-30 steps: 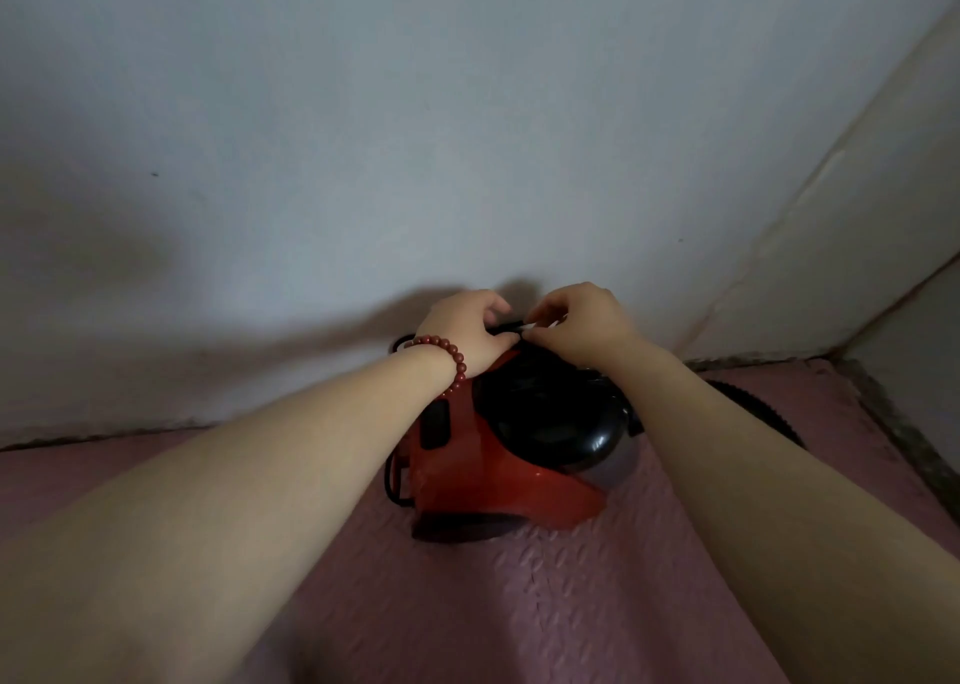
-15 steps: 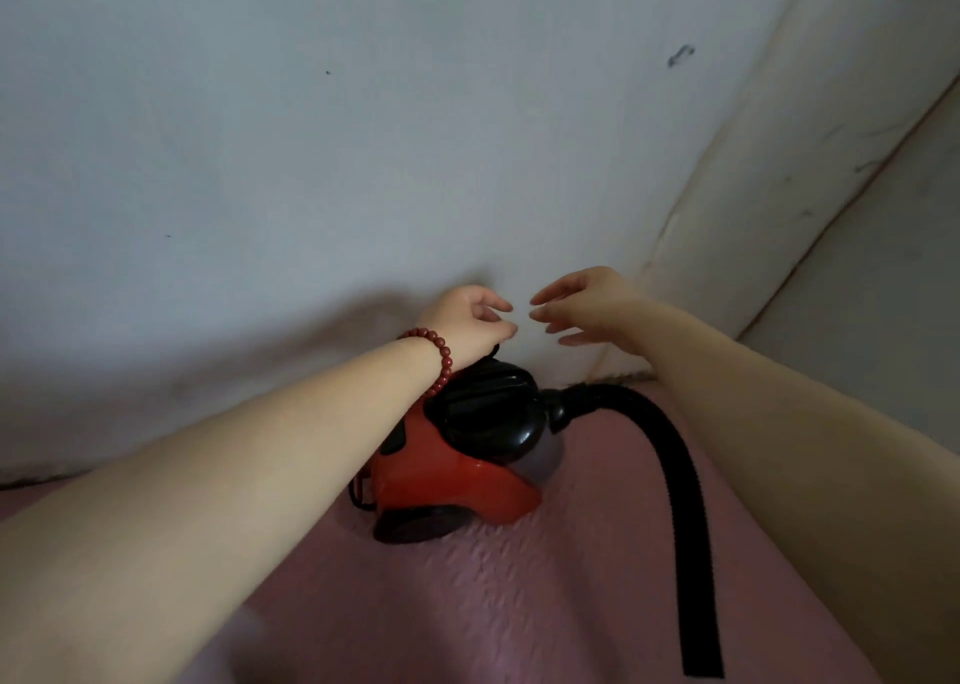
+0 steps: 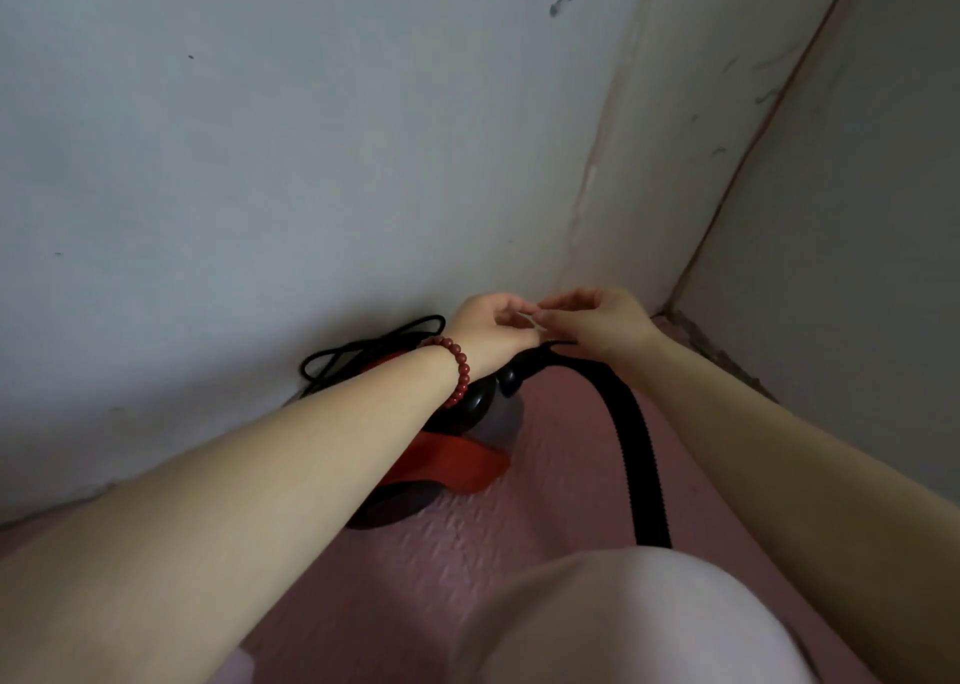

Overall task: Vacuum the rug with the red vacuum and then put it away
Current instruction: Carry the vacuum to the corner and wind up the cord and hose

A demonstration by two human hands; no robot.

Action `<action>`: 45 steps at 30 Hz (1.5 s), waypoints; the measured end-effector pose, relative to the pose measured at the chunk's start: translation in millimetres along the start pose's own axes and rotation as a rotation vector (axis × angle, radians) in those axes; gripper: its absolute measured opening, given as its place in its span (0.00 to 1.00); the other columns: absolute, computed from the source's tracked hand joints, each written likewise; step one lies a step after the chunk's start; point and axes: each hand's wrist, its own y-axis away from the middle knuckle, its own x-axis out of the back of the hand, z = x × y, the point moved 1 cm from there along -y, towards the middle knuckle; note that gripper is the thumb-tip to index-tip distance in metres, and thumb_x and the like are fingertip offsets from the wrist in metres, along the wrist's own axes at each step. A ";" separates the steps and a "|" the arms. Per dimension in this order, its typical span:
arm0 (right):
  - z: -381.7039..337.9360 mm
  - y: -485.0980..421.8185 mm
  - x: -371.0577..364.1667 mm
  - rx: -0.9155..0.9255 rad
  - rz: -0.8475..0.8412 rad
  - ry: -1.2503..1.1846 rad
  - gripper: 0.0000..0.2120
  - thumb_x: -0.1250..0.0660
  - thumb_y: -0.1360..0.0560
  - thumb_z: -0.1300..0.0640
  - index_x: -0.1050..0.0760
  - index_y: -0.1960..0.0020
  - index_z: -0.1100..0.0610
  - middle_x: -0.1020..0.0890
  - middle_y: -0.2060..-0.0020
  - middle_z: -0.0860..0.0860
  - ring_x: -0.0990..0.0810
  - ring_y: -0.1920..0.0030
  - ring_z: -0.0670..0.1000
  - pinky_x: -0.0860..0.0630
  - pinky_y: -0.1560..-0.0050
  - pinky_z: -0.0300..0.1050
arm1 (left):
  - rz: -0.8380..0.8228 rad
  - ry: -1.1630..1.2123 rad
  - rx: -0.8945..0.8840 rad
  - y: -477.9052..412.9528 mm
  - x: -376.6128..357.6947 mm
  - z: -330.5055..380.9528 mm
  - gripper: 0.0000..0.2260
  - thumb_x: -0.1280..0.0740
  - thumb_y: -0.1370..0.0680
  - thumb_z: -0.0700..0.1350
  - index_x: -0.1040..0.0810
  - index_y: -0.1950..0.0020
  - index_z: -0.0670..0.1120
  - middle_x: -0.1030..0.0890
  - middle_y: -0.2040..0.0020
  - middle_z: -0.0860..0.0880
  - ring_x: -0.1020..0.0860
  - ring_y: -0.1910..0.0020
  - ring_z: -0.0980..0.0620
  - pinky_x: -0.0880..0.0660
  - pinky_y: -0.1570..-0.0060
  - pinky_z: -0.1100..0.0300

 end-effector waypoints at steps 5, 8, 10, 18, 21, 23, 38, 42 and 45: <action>22.4 14.7 20.6 -0.003 0.054 -0.096 0.04 0.27 0.29 0.61 0.23 0.58 0.56 0.19 0.61 0.51 0.20 0.61 0.48 0.21 0.58 0.41 | -0.062 -0.073 -0.047 -3.1 -25.9 0.6 0.10 0.28 0.29 0.39 0.22 0.56 0.53 0.20 0.55 0.54 0.21 0.56 0.55 0.24 0.53 0.60; 35.6 21.5 31.6 -0.005 0.087 -0.133 0.04 0.28 0.28 0.62 0.23 0.58 0.57 0.19 0.61 0.51 0.20 0.60 0.49 0.22 0.56 0.43 | -0.122 -0.095 -0.061 -5.1 -39.0 0.1 0.11 0.29 0.29 0.37 0.22 0.53 0.52 0.20 0.54 0.54 0.23 0.58 0.57 0.25 0.54 0.61; 44.9 25.5 40.4 -0.005 0.117 -0.156 0.05 0.29 0.28 0.64 0.23 0.59 0.56 0.19 0.62 0.51 0.21 0.61 0.49 0.22 0.56 0.42 | -0.161 -0.094 -0.059 -7.1 -49.9 -0.5 0.12 0.29 0.29 0.36 0.22 0.51 0.51 0.21 0.55 0.54 0.22 0.57 0.55 0.25 0.50 0.58; 78.7 44.1 70.9 -0.011 0.254 -0.222 0.06 0.30 0.27 0.65 0.23 0.60 0.55 0.19 0.63 0.50 0.21 0.64 0.45 0.21 0.58 0.38 | -0.286 -0.140 -0.095 -10.2 -91.6 1.3 0.14 0.28 0.31 0.36 0.23 0.55 0.55 0.20 0.54 0.53 0.22 0.52 0.56 0.26 0.43 0.60; 94.8 53.2 78.5 -0.042 0.277 -0.268 0.04 0.29 0.27 0.64 0.22 0.57 0.57 0.18 0.60 0.52 0.19 0.61 0.47 0.21 0.56 0.40 | -0.319 -0.131 -0.107 -10.6 -107.5 -1.0 0.16 0.27 0.32 0.34 0.23 0.56 0.55 0.20 0.56 0.54 0.21 0.54 0.54 0.25 0.42 0.57; 106.1 60.2 82.4 -0.068 0.294 -0.301 0.04 0.29 0.27 0.64 0.22 0.56 0.57 0.18 0.57 0.54 0.19 0.59 0.48 0.20 0.56 0.39 | -0.356 -0.140 -0.118 -10.7 -116.6 -2.0 0.15 0.27 0.32 0.35 0.22 0.56 0.55 0.20 0.55 0.54 0.20 0.55 0.52 0.24 0.44 0.56; 181.5 87.5 105.0 -0.168 0.416 -0.348 0.04 0.29 0.27 0.61 0.22 0.55 0.55 0.19 0.58 0.51 0.20 0.57 0.48 0.20 0.53 0.40 | -0.617 -0.477 -0.204 -12.9 -179.4 -22.0 0.14 0.27 0.31 0.37 0.23 0.49 0.49 0.22 0.52 0.55 0.23 0.51 0.56 0.24 0.49 0.60; 195.4 84.0 100.3 -0.165 0.412 -0.233 0.06 0.27 0.28 0.60 0.23 0.53 0.56 0.20 0.59 0.48 0.21 0.57 0.46 0.22 0.50 0.40 | -0.691 -0.789 -0.415 -13.7 -182.5 -39.6 0.15 0.30 0.29 0.39 0.23 0.44 0.50 0.25 0.51 0.55 0.28 0.50 0.58 0.32 0.52 0.67; 204.9 83.5 95.2 -0.192 0.374 -0.128 0.09 0.30 0.28 0.63 0.25 0.50 0.58 0.20 0.56 0.51 0.22 0.55 0.47 0.25 0.58 0.34 | -0.824 -1.077 -0.624 -13.6 -184.3 -52.9 0.21 0.31 0.29 0.41 0.26 0.37 0.49 0.26 0.44 0.50 0.29 0.43 0.51 0.31 0.45 0.57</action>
